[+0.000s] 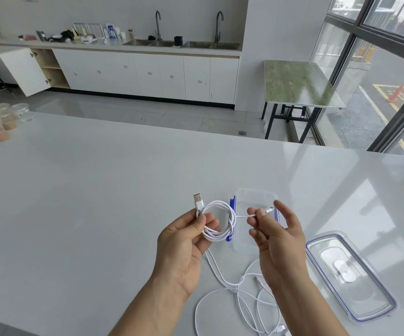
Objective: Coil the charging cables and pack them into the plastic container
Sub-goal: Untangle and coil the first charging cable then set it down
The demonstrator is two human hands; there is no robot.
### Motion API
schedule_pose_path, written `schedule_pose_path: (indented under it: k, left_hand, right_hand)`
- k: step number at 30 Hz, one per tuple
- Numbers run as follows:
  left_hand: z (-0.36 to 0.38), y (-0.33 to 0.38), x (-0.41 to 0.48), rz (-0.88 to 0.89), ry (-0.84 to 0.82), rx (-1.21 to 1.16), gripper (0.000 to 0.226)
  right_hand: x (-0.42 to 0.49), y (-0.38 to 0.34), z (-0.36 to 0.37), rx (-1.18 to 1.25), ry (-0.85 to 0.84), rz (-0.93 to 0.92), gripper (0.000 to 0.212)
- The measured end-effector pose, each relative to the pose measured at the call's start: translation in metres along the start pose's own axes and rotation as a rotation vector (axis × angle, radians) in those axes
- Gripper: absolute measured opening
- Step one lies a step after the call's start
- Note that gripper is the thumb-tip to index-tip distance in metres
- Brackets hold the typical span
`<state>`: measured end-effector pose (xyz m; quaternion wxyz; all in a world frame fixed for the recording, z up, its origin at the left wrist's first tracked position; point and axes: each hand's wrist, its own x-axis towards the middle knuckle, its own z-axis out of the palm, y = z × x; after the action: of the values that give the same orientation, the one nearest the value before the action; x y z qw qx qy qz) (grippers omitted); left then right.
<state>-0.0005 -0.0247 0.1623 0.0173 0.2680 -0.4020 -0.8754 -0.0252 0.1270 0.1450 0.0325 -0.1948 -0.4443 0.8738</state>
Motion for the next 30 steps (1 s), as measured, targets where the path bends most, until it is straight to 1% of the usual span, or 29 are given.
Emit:
schedule_pose_path:
  k: [3,5,7,9,10,12,13,14,16,19,21,23,28,29,30]
  left_hand:
    - [-0.001,-0.001,-0.001,-0.014,0.030,0.033,0.013]
    - [0.000,-0.002,-0.001,0.005,0.070,0.079,0.013]
    - [0.001,-0.004,0.000,0.033,0.100,0.141,0.014]
    - [0.004,-0.005,-0.001,0.064,0.109,0.196,0.014]
    - [0.005,-0.006,-0.002,0.081,0.112,0.218,0.014]
    - [0.009,-0.007,-0.004,0.115,0.111,0.257,0.014]
    - [0.010,-0.008,-0.005,0.127,0.107,0.273,0.014]
    - [0.012,-0.008,-0.005,0.136,0.101,0.283,0.014]
    - [0.015,-0.008,-0.007,0.152,0.084,0.303,0.015]
    - [0.016,-0.009,-0.012,0.179,0.064,0.341,0.016]
    - [0.017,-0.009,-0.015,0.192,0.054,0.352,0.015]
    - [0.017,-0.008,-0.017,0.203,0.044,0.353,0.016]
    - [0.018,-0.008,-0.019,0.220,-0.002,0.379,0.017]
    - [0.018,-0.009,-0.019,0.223,-0.012,0.390,0.018]
    - [0.017,-0.009,-0.019,0.228,-0.020,0.404,0.019]
  right_hand:
    - [-0.005,-0.001,-0.004,0.045,-0.002,0.007,0.023]
    - [-0.010,-0.003,-0.006,-0.057,-0.045,-0.090,0.014]
    - [-0.014,-0.007,-0.007,-0.281,-0.093,-0.267,0.009]
    - [-0.013,-0.010,-0.008,-0.561,-0.150,-0.483,0.015]
    - [-0.011,-0.011,-0.009,-0.720,-0.197,-0.622,0.014]
    - [-0.009,-0.012,-0.009,-0.998,-0.299,-0.889,0.003]
    - [-0.007,-0.012,-0.008,-1.091,-0.326,-0.960,0.003]
    - [-0.006,-0.011,-0.008,-1.158,-0.342,-0.974,0.005]
    - [-0.005,-0.010,-0.006,-1.242,-0.338,-0.929,0.006]
    - [-0.004,-0.004,-0.004,-1.316,-0.250,-0.891,0.015]
    - [-0.003,-0.002,-0.001,-1.318,-0.178,-0.886,0.017]
    - [-0.003,0.000,0.000,-1.313,-0.141,-0.901,0.018]
    - [0.000,0.003,0.003,-1.352,-0.166,-0.999,0.014]
    - [0.002,0.003,0.004,-1.361,-0.169,-0.974,0.012]
    - [0.003,0.002,0.004,-1.358,-0.179,-0.906,0.011]
